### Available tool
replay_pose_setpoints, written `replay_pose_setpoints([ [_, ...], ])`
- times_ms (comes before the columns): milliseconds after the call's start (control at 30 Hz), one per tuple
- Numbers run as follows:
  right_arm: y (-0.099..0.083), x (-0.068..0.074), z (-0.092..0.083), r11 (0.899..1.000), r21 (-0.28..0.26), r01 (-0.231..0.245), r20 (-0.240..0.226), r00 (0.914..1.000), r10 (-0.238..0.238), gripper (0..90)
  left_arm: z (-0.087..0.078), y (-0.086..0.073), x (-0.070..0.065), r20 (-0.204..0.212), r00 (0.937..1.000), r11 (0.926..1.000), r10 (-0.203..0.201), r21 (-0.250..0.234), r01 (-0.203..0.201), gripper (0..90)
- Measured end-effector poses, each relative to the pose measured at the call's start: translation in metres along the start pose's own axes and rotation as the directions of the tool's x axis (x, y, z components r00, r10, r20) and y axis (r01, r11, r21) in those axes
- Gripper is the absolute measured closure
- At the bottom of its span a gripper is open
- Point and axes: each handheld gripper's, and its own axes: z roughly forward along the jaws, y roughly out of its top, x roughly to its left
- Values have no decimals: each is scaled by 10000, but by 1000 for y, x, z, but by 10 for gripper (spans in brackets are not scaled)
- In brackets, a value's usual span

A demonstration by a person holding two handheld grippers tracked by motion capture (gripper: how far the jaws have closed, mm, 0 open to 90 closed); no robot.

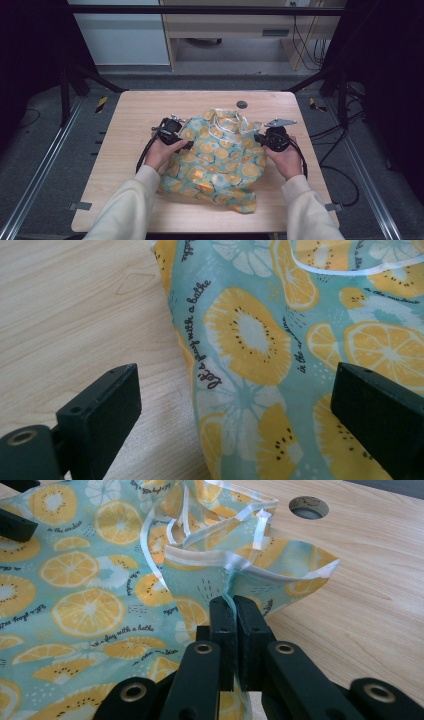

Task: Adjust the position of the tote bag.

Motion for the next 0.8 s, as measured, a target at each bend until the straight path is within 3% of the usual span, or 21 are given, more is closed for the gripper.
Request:
replay_pose_setpoints([
  [200, 0, 0, 0, 10000, -13, 10, -11, 10000, -10, 875, 2, -1, 0, 71, 9999, 9999, -141, 86, 140, 87],
  [533, 0, -1, -1, 10000, -36, -2, -33, 10000, 2, 875, 4, -1, -2, 88, 9993, 9986, -370, 388, 367, 243],
  [800, 1, -1, -2, 9999, -97, -27, -48, 10000, 26, 876, 5, -3, -4, 321, 9990, 9974, -298, 664, 276, 597],
])
